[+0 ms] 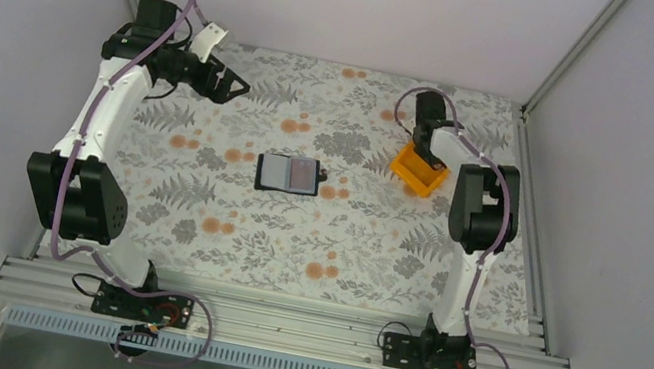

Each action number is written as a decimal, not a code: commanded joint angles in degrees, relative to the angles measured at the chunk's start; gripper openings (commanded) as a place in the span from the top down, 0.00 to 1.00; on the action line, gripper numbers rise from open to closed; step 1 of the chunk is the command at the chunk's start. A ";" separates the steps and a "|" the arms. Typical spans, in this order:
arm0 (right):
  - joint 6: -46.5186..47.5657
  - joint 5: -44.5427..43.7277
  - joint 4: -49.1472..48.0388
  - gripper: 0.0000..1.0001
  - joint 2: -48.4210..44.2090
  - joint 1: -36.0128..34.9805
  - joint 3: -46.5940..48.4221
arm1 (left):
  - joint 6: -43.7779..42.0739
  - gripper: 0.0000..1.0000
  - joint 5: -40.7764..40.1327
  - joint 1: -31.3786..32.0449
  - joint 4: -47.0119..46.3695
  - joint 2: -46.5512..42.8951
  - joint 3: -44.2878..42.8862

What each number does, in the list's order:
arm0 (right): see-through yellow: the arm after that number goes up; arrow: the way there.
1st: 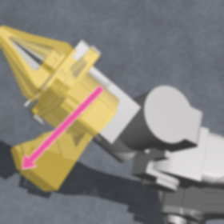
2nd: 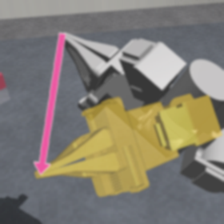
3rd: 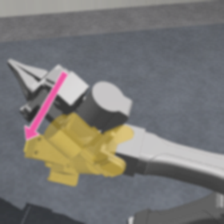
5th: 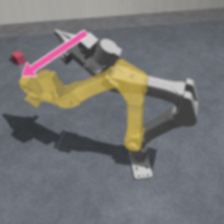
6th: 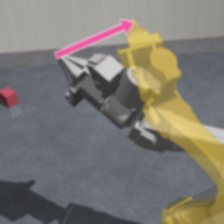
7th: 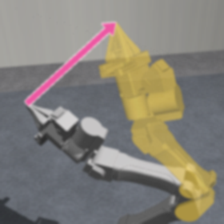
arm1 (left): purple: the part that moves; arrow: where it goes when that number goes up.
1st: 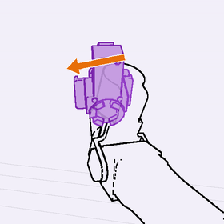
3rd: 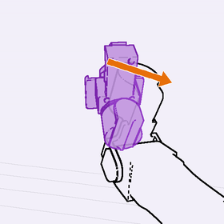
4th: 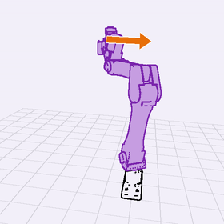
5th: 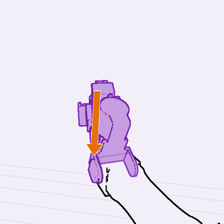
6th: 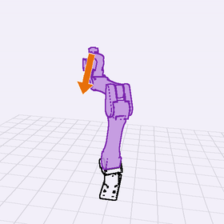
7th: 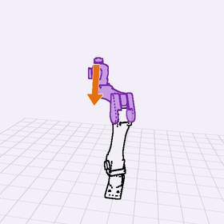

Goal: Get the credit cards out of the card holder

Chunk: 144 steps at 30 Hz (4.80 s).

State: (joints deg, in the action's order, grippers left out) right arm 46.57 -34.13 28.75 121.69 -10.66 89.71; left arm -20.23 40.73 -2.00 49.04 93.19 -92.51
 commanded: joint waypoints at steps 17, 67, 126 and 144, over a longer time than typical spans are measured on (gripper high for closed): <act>2.91 3.67 -0.29 0.01 -8.95 0.52 0.08 | -1.79 0.00 -5.00 -0.72 -3.02 -2.71 3.67; -73.04 50.40 -2.40 0.59 -4.61 -24.76 -7.47 | 10.30 0.18 -4.22 10.17 -22.01 11.82 31.75; -70.21 36.37 1.89 0.44 5.30 -33.74 8.55 | 8.39 0.08 2.65 10.26 -21.43 15.44 31.90; -67.54 27.82 3.27 0.26 10.17 -37.86 13.91 | 6.53 0.00 2.28 2.42 -18.02 11.55 30.40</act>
State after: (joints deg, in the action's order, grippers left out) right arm -22.31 -1.89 30.94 130.17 -46.68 101.65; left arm -11.94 44.69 0.64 29.10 106.54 -61.06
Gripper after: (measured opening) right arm 0.712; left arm 0.998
